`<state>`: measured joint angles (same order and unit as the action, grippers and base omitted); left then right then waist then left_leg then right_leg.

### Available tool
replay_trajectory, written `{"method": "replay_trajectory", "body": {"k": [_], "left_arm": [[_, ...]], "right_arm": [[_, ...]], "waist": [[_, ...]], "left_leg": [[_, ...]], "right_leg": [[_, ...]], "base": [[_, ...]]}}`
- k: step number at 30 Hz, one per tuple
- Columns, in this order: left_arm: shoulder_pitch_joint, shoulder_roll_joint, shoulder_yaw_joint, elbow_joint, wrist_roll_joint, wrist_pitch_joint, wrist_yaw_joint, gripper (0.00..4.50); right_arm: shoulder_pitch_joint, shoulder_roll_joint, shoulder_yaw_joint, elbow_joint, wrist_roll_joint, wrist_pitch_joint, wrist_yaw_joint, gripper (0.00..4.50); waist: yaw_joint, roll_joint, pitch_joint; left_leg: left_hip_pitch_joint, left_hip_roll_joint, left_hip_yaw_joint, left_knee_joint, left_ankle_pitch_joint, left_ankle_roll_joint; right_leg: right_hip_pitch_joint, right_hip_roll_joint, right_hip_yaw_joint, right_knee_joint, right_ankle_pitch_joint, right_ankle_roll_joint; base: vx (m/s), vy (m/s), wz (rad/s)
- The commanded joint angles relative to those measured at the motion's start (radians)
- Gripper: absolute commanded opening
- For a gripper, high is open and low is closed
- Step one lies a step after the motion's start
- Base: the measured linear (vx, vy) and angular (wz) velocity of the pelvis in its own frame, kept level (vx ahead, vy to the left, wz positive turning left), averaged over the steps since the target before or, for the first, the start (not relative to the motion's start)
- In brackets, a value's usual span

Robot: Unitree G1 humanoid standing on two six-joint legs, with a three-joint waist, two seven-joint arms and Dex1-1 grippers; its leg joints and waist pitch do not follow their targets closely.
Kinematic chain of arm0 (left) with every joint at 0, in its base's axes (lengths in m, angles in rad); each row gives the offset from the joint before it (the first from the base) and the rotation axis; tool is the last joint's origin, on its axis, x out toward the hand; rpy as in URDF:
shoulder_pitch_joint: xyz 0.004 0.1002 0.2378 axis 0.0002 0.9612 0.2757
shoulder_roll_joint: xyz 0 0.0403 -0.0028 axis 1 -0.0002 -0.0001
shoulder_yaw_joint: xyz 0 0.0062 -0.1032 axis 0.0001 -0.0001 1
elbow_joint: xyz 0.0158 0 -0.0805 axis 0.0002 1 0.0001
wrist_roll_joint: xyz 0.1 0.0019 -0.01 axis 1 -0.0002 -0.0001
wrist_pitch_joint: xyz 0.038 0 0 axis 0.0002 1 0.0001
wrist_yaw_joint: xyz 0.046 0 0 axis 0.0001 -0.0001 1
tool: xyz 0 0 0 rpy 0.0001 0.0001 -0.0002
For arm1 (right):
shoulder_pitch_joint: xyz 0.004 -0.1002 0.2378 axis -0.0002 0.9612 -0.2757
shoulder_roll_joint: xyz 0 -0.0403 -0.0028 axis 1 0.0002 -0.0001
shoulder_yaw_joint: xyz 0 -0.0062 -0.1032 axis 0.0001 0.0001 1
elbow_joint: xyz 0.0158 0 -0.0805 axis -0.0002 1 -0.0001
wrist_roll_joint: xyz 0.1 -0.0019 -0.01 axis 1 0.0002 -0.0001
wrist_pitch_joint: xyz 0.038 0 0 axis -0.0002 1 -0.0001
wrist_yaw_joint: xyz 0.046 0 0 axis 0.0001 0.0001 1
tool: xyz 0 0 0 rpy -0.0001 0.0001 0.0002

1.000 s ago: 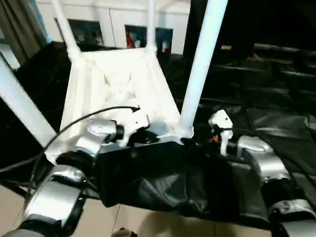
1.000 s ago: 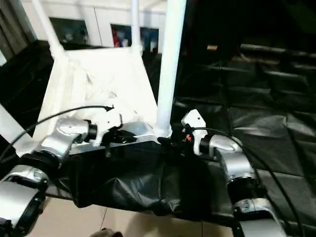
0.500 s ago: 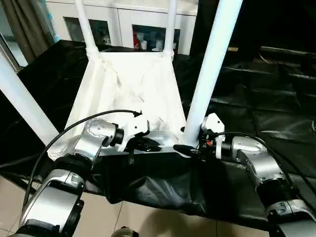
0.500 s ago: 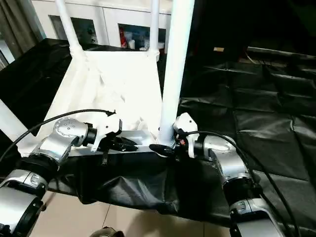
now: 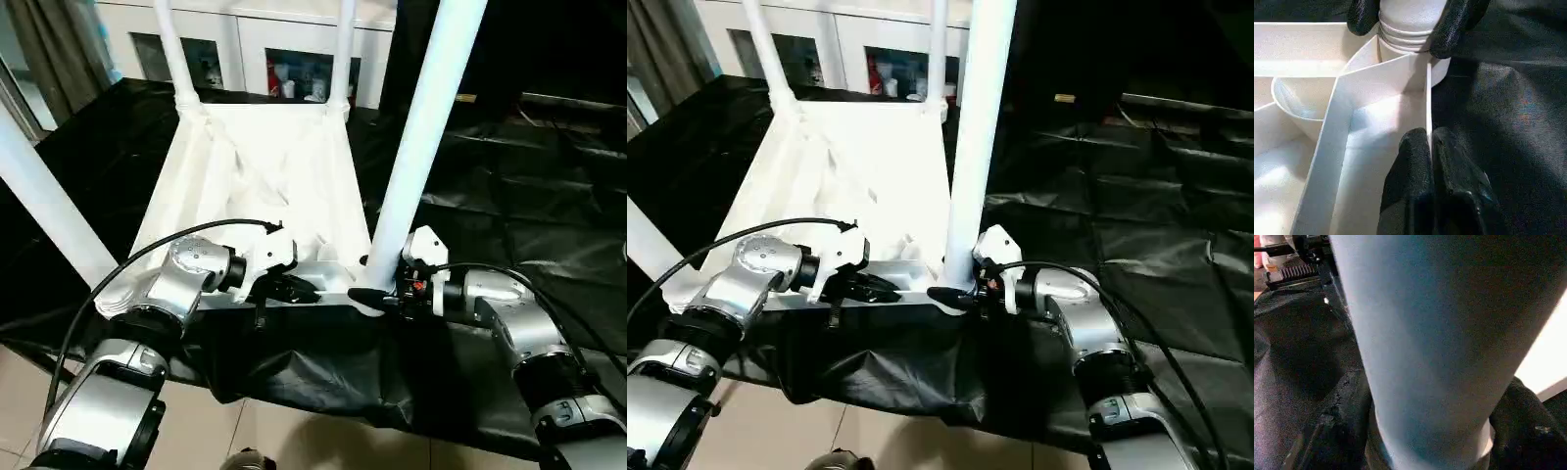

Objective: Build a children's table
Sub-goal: Rotate leg to tighten

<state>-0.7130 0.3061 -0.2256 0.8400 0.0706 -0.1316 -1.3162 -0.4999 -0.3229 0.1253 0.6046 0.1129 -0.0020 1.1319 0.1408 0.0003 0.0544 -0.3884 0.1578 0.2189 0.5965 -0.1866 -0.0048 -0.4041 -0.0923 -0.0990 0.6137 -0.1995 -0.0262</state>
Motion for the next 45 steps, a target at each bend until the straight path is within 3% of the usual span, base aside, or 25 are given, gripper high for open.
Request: {"method": "replay_trajectory", "body": {"k": [1,5,9,12,16,17,20,21,23,26,29,31,35,39,45], "left_arm": [[0.002,-0.023,0.007,-0.041,-0.042,0.001,0.011,0.0],[0.005,-0.033,0.02,-0.032,-0.032,-0.006,0.071,0.0],[-0.031,-0.06,0.032,0.027,0.028,0.002,0.273,0.0],[-0.063,-0.088,0.043,0.062,0.058,0.043,0.419,0.0],[-0.097,-0.148,0.064,0.091,0.068,0.117,0.595,0.0],[-0.121,-0.197,0.074,0.121,0.073,0.141,0.716,0.0],[-0.133,-0.225,0.078,0.138,0.079,0.143,0.768,0.0],[-0.137,-0.243,0.076,0.142,0.081,0.138,0.78,0.0],[-0.138,-0.266,0.071,0.14,0.079,0.124,0.766,0.0],[-0.128,-0.26,0.062,0.122,0.075,0.102,0.714,0.0],[-0.097,-0.225,0.045,0.084,0.053,0.058,0.584,0.0],[-0.08,-0.207,0.038,0.065,0.039,0.051,0.521,0.0],[-0.029,-0.132,0.013,0.015,0.024,0.022,0.346,0.0],[-0.004,-0.089,0.003,-0.009,0.005,-0.008,0.249,0.0],[0.034,-0.034,0.002,-0.087,-0.055,0.016,0.076,0.0]], "right_arm": [[0.0,0.016,0.031,-0.009,0.01,0.0,0.037,2.77],[-0.004,0.049,-0.002,0.029,-0.004,-0.011,-0.084,2.72],[-0.017,0.104,-0.044,0.095,-0.029,0.0,-0.278,2.71],[-0.021,0.149,-0.069,0.126,-0.035,0.017,-0.403,2.7],[-0.039,0.213,-0.091,0.182,-0.053,0.033,-0.579,2.7],[-0.07,0.261,-0.106,0.242,-0.066,0.05,-0.703,2.7],[-0.085,0.285,-0.108,0.265,-0.065,0.05,-0.732,2.7],[-0.092,0.304,-0.108,0.27,-0.057,0.043,-0.728,2.7],[-0.098,0.326,-0.113,0.26,-0.041,0.034,-0.698,3.26],[-0.097,0.32,-0.106,0.24,-0.039,0.019,-0.647,3.58],[-0.087,0.277,-0.078,0.209,-0.04,0.022,-0.542,3.58],[-0.078,0.244,-0.051,0.188,-0.046,0.014,-0.481,3.58],[-0.039,0.142,-0.001,0.096,-0.032,0.001,-0.284,3.58],[-0.023,0.092,-0.004,0.053,-0.026,0.006,-0.19,3.58],[0.007,0.002,0.014,-0.029,0.007,0.024,-0.041,3.58]], "waist": [[-0.002,-0.016,-0.073],[-0.004,-0.015,-0.072],[-0.018,-0.015,-0.066],[-0.027,-0.013,-0.066],[-0.032,-0.011,-0.067],[-0.033,-0.012,-0.066],[-0.032,-0.01,-0.066],[-0.032,-0.011,-0.066],[-0.031,-0.01,-0.068],[-0.036,-0.011,-0.068],[-0.042,-0.015,-0.07],[-0.047,-0.014,-0.072],[-0.042,-0.014,-0.069],[-0.04,-0.014,-0.067],[-0.029,-0.013,-0.067]], "left_leg": [[0.025,0.095,-0.043,-0.059,-0.091,0.099],[0.025,0.095,-0.044,-0.06,-0.093,0.093],[0.029,0.093,-0.048,-0.066,-0.162,0.039],[0.035,0.093,-0.048,-0.07,-0.185,0.02],[0.036,0.092,-0.049,-0.071,-0.18,0.007],[0.038,0.092,-0.046,-0.071,-0.18,0.007],[0.04,0.088,-0.046,-0.07,-0.196,0.003],[0.034,0.088,-0.047,-0.07,-0.19,0.015],[0.032,0.09,-0.048,-0.071,-0.178,0.03],[0.027,0.09,-0.05,-0.073,-0.178,0.039],[0.019,0.087,-0.052,-0.069,-0.171,0.06],[0.02,0.087,-0.05,-0.066,-0.142,0.072],[0.018,0.089,-0.043,-0.061,-0.126,0.11],[0.023,0.094,-0.044,-0.064,-0.164,0.082],[0.029,0.098,-0.04,-0.065,-0.154,0.07]], "right_leg": [[0.051,-0.098,0.065,-0.053,-0.045,-0.247],[0.049,-0.097,0.065,-0.054,-0.054,-0.245],[0.049,-0.102,0.068,-0.072,-0.175,-0.224],[0.044,-0.099,0.07,-0.077,-0.207,-0.213],[0.044,-0.1,0.07,-0.077,-0.198,-0.216],[0.043,-0.099,0.072,-0.079,-0.196,-0.218],[0.044,-0.1,0.071,-0.085,-0.216,-0.211],[0.049,-0.101,0.071,-0.085,-0.205,-0.203],[0.051,-0.1,0.07,-0.082,-0.184,-0.197],[0.055,-0.099,0.068,-0.077,-0.153,-0.2],[0.062,-0.105,0.067,-0.077,-0.157,-0.198],[0.059,-0.1,0.067,-0.072,-0.117,-0.21],[0.059,-0.094,0.064,-0.068,-0.087,-0.227],[0.053,-0.094,0.065,-0.072,-0.156,-0.224],[0.049,-0.095,0.068,-0.068,-0.137,-0.237]], "base": [[0.0,0.0,0.0],[0.0,0.0,0.0],[0.0,0.0,0.0],[0.0,0.0,0.0],[0.0,0.0,0.0],[0.0,0.0,0.0],[0.0,0.0,0.0],[0.0,0.0,0.0],[0.0,0.0,0.0],[0.0,0.0,0.0],[0.0,0.0,0.0],[0.0,0.0,0.0],[0.0,0.0,0.0],[0.0,0.0,0.0],[0.0,0.0,0.0]]}}
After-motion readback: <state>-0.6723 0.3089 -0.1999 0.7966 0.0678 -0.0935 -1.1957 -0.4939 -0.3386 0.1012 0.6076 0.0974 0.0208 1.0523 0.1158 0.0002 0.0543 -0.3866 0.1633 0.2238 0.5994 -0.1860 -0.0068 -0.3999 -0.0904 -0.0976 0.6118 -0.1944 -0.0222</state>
